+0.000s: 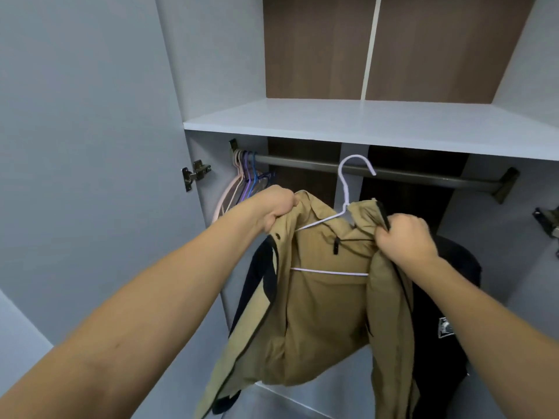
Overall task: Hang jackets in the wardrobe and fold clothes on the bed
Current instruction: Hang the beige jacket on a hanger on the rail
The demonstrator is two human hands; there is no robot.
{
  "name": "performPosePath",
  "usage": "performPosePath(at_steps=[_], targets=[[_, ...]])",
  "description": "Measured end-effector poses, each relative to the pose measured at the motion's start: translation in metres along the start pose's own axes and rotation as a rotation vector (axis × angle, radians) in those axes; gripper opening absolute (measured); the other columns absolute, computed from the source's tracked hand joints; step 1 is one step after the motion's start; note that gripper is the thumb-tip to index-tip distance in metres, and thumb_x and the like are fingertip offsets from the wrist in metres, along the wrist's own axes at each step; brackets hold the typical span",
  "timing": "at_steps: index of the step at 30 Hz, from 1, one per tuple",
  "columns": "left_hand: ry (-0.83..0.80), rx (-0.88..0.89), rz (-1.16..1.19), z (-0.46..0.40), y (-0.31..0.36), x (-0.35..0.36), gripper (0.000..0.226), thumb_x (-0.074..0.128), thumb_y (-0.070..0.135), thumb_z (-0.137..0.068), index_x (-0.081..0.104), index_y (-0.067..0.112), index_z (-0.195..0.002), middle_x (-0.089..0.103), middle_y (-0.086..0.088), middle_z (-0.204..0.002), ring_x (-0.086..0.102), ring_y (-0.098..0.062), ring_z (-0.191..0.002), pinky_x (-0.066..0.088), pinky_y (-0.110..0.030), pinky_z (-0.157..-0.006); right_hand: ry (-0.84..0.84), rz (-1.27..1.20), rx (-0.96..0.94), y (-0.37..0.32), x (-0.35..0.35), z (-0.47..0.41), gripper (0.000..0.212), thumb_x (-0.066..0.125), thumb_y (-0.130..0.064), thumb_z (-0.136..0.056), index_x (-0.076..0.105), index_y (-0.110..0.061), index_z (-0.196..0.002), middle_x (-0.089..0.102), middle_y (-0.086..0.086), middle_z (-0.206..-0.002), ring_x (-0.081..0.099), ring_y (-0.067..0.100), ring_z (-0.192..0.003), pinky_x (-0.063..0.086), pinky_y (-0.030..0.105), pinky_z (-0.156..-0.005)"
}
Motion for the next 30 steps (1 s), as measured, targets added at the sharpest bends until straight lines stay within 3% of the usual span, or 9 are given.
performPosePath(at_steps=[6,10,12,14,16,18,21,25,30], targets=[[-0.075,0.268,0.235,0.022,0.056,0.032,0.02,0.042,0.008,-0.098,0.06,0.006,-0.09,0.057,-0.011,-0.077,0.054,-0.02,-0.064,0.044,-0.03,-0.059,-0.065,-0.497,0.138,-0.01,0.005,-0.006,0.017,0.051,-0.019,-0.087,0.064,-0.016,-0.077,0.066,0.004,-0.084,0.058,0.032,-0.094,0.047,0.045,-0.093],[0.047,0.679,-0.235,0.034,0.079,0.019,0.015,0.045,0.014,-0.1,0.055,0.005,-0.104,0.061,-0.003,-0.092,0.056,-0.015,-0.084,0.044,-0.036,-0.082,-0.016,-0.74,0.143,-0.013,-0.004,-0.01,0.021,0.05,-0.022,-0.082,0.07,-0.016,-0.081,0.07,0.006,-0.088,0.06,0.032,-0.1,0.051,0.044,-0.093],[0.059,0.743,-0.523,0.029,0.064,0.02,0.04,0.044,0.017,-0.092,0.052,0.018,-0.131,0.057,0.002,-0.127,0.045,-0.02,-0.12,0.029,-0.038,-0.107,0.033,-0.861,0.224,-0.003,-0.006,-0.013,0.021,0.052,-0.018,-0.084,0.072,-0.012,-0.081,0.071,0.009,-0.087,0.064,0.031,-0.096,0.054,0.04,-0.086],[0.12,0.733,-0.847,0.02,0.042,0.018,0.067,0.044,0.024,-0.085,0.029,0.04,-0.149,0.032,0.004,-0.148,0.022,-0.018,-0.135,0.015,-0.042,-0.113,0.069,-0.973,0.324,0.011,-0.003,-0.015,0.018,0.054,-0.013,-0.087,0.072,-0.008,-0.083,0.072,0.01,-0.088,0.067,0.027,-0.09,0.054,0.034,-0.078],[0.199,0.687,-1.005,0.012,0.026,0.011,0.062,0.044,0.034,-0.096,0.015,0.05,-0.149,0.036,-0.002,-0.136,0.036,-0.025,-0.126,0.032,-0.044,-0.103,0.089,-1.008,0.36,0.02,-0.001,-0.017,0.017,0.055,-0.012,-0.087,0.071,-0.007,-0.082,0.071,0.009,-0.086,0.067,0.025,-0.087,0.052,0.03,-0.072],[0.233,0.641,-0.998,0.006,0.015,0.007,0.045,0.037,0.045,-0.101,0.028,0.041,-0.146,0.058,-0.006,-0.116,0.058,-0.03,-0.106,0.047,-0.039,-0.081,0.081,-1.002,0.38,0.02,0.005,-0.017,0.017,0.056,-0.015,-0.086,0.07,-0.007,-0.084,0.07,0.011,-0.09,0.066,0.026,-0.088,0.054,0.033,-0.076],[0.282,0.728,-0.998,0.008,0.018,0.023,0.037,0.032,0.048,-0.102,0.048,0.023,-0.124,0.069,-0.011,-0.094,0.064,-0.037,-0.089,0.043,-0.038,-0.063,0.004,-0.925,0.38,0.011,0.022,-0.021,0.02,0.055,-0.019,-0.091,0.069,-0.009,-0.1,0.064,0.015,-0.109,0.06,0.027,-0.103,0.051,0.043,-0.095],[0.356,0.756,-0.91,0.007,0.029,0.035,0.03,0.036,0.041,-0.102,0.049,0.017,-0.113,0.068,-0.015,-0.091,0.062,-0.041,-0.083,0.032,-0.036,-0.061,-0.09,-0.903,0.311,-0.006,0.031,-0.03,0.025,0.052,-0.021,-0.092,0.064,-0.006,-0.108,0.058,0.017,-0.119,0.057,0.029,-0.109,0.048,0.046,-0.1],[0.358,0.688,-0.891,-0.005,0.014,0.019,0.026,0.038,0.038,-0.102,0.05,0.019,-0.113,0.068,-0.01,-0.09,0.063,-0.035,-0.081,0.04,-0.036,-0.06,-0.215,-0.847,0.195,-0.026,0.045,-0.038,0.025,0.051,-0.02,-0.091,0.064,-0.013,-0.111,0.058,0.012,-0.119,0.053,0.025,-0.112,0.045,0.041,-0.102]])
Point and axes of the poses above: each hand's wrist, its own z-axis away from the middle knuckle, its own x-axis out of the palm, y = z × x, the point moved 7 cm from there along -z, towards the middle knuckle
